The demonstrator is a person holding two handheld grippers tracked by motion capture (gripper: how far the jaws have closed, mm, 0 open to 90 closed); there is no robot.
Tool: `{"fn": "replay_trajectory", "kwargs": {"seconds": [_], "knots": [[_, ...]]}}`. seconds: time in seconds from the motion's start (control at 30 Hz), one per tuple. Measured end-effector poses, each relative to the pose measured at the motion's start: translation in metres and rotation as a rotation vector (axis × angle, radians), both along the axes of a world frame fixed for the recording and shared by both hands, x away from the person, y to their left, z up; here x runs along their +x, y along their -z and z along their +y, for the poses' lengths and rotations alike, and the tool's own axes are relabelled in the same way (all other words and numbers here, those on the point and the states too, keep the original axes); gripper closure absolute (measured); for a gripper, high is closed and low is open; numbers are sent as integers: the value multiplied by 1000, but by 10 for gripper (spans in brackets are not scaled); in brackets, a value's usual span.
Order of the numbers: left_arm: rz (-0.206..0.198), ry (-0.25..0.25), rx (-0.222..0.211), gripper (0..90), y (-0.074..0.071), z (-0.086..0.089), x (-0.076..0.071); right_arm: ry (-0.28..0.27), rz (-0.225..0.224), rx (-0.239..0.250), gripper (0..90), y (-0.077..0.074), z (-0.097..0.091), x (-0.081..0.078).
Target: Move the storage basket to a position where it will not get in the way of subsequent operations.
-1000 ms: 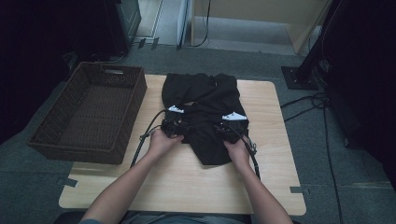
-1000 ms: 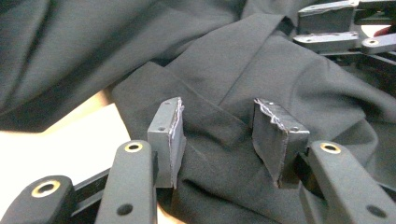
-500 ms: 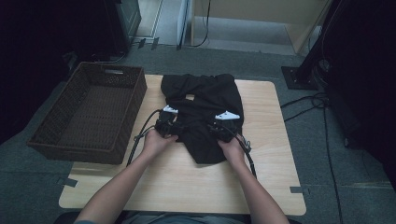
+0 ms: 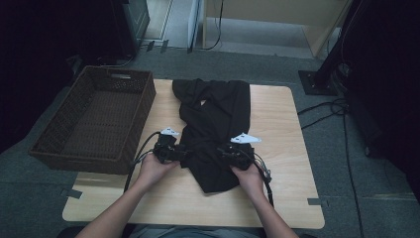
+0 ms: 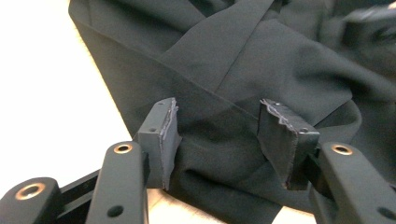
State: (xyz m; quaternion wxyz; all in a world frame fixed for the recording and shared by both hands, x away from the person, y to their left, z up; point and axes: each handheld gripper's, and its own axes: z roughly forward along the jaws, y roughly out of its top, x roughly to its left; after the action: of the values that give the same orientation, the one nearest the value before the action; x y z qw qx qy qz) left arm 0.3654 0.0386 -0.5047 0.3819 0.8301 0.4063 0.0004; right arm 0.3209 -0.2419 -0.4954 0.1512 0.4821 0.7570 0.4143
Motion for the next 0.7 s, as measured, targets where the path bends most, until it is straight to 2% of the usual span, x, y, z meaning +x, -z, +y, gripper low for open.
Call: {"fn": "replay_trajectory", "kwargs": {"seconds": [0.07,0.1,0.2,0.33,0.4,0.47,0.53,0.63,0.7], "knots": [[-29,0,26,544,0,-1,-1,27,-8,-9,547,-3,-9,-2],[-37,6,36,603,0,-2,0,32,-11,-20,547,-2,-12,-1],[-36,7,22,720,3,-2,1,51,-2,-46,546,3,-17,3],[-21,-2,-6,862,-1,1,1,48,-23,-51,534,3,-16,8],[-15,-12,-33,885,-5,4,-1,14,-4,-43,479,8,-13,12],[-19,-11,-32,889,-8,7,-3,4,13,-42,409,12,-9,15],[-6,-16,-38,891,-10,10,-4,0,17,-40,356,15,-4,19],[-8,-27,-31,892,-13,15,-8,10,-12,-62,353,18,2,22],[-8,-32,-30,892,-17,18,-12,6,-4,-89,386,22,4,24]]}}
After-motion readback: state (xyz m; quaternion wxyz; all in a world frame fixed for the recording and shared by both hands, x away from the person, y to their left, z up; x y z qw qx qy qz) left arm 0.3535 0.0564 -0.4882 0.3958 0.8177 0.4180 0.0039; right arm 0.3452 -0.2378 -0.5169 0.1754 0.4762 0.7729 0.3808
